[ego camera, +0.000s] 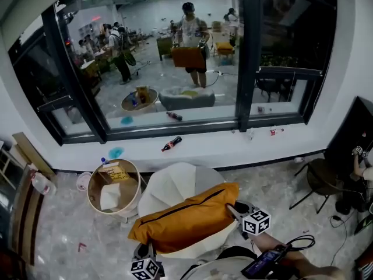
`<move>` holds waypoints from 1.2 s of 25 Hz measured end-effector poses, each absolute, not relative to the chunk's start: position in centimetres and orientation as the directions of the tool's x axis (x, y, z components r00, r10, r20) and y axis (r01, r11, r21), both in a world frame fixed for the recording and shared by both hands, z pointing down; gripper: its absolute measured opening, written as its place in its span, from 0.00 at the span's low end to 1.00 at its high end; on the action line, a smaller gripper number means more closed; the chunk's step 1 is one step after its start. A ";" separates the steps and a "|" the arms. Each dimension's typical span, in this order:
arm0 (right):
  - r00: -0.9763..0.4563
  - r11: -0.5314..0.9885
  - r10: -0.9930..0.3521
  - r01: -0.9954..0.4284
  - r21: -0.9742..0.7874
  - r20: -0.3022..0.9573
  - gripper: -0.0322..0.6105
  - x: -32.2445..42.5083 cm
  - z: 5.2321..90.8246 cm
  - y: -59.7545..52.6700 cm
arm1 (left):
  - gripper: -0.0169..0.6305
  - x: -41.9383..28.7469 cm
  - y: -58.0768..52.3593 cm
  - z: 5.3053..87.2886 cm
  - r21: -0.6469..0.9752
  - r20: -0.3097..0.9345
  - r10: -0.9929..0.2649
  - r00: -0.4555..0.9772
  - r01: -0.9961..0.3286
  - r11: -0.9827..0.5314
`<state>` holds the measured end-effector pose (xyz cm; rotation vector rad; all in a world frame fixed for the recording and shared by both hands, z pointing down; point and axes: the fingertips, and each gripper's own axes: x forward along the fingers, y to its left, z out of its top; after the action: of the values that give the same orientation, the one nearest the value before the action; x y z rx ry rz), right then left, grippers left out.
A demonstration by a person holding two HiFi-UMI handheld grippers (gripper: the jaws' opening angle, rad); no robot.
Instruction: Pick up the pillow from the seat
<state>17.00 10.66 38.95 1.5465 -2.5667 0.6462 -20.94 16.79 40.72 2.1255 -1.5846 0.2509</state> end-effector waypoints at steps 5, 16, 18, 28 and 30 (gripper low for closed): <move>-0.491 0.408 -0.832 -0.857 -0.314 0.258 0.19 15.7 38.0 13.5 | 0.11 -22.4 18.6 39.7 0.263 0.398 -0.861 0.315 -0.939 -0.222; -0.464 0.378 -0.844 -0.870 -0.315 0.270 0.17 16.0 38.4 16.8 | 0.10 -22.3 20.8 40.4 0.279 0.398 -0.850 0.346 -0.928 -0.248; -0.460 0.374 -0.845 -0.873 -0.313 0.273 0.17 16.1 38.5 17.1 | 0.10 -22.2 21.0 40.5 0.281 0.397 -0.848 0.352 -0.926 -0.253; -0.449 0.364 -0.847 -0.880 -0.305 0.285 0.17 16.8 39.0 17.3 | 0.11 -21.6 20.7 40.6 0.272 0.396 -0.844 0.362 -0.924 -0.268; -0.448 0.362 -0.847 -0.880 -0.307 0.287 0.17 16.9 39.1 17.2 | 0.11 -21.5 20.6 40.6 0.275 0.400 -0.841 0.365 -0.923 -0.270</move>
<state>16.88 17.23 39.15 1.6054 -2.5257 0.6475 -21.46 20.60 40.61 2.1731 -1.5279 0.2391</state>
